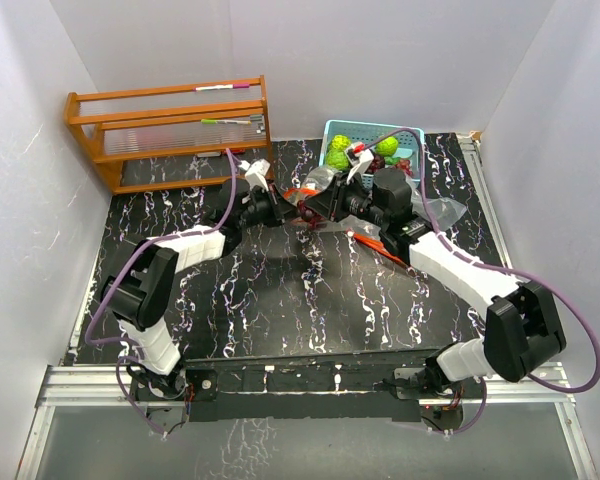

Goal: Open the zip-top bag and remove the fake food
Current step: Pick up the fake fruit from the zipper food storage bag.

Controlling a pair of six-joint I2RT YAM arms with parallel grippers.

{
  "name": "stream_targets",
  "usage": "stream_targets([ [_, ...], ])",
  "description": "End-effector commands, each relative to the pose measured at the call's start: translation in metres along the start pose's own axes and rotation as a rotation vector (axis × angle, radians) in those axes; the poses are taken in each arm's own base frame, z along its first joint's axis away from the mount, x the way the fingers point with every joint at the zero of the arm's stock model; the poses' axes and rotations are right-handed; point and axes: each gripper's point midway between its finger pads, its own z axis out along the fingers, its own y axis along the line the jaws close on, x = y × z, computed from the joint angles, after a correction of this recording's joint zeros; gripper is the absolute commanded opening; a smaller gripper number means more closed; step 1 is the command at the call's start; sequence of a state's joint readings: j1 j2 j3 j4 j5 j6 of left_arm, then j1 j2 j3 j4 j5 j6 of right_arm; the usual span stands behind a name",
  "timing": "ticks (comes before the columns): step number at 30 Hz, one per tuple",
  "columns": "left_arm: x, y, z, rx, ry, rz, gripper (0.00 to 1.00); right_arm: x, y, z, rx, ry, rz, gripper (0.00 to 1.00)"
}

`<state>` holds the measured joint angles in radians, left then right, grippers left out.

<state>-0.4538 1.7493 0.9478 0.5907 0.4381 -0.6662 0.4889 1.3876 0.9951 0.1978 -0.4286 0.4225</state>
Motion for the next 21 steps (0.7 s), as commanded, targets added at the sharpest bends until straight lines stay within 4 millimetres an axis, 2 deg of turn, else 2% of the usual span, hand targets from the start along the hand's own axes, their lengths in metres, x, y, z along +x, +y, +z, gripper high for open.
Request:
stream_targets([
  [1, -0.002, 0.027, 0.000, -0.089, 0.014, -0.041, 0.00, -0.087, 0.049, -0.032, -0.120, -0.295, -0.138, 0.08],
  [8, 0.021, 0.034, 0.003, -0.094, 0.058, -0.030, 0.00, -0.106, 0.046, -0.032, -0.078, -0.345, -0.174, 0.08],
  [15, 0.066, -0.006, 0.016, -0.073, 0.160, 0.133, 0.00, -0.132, 0.030, -0.015, -0.033, -0.473, -0.075, 0.07],
  [17, 0.078, -0.012, 0.015, -0.059, 0.181, 0.141, 0.00, -0.139, 0.025, -0.013, -0.012, -0.506, -0.055, 0.07],
  [21, 0.088, -0.008, 0.012, -0.074, 0.198, 0.142, 0.00, -0.152, 0.027, -0.013, -0.012, -0.547, -0.043, 0.08],
])
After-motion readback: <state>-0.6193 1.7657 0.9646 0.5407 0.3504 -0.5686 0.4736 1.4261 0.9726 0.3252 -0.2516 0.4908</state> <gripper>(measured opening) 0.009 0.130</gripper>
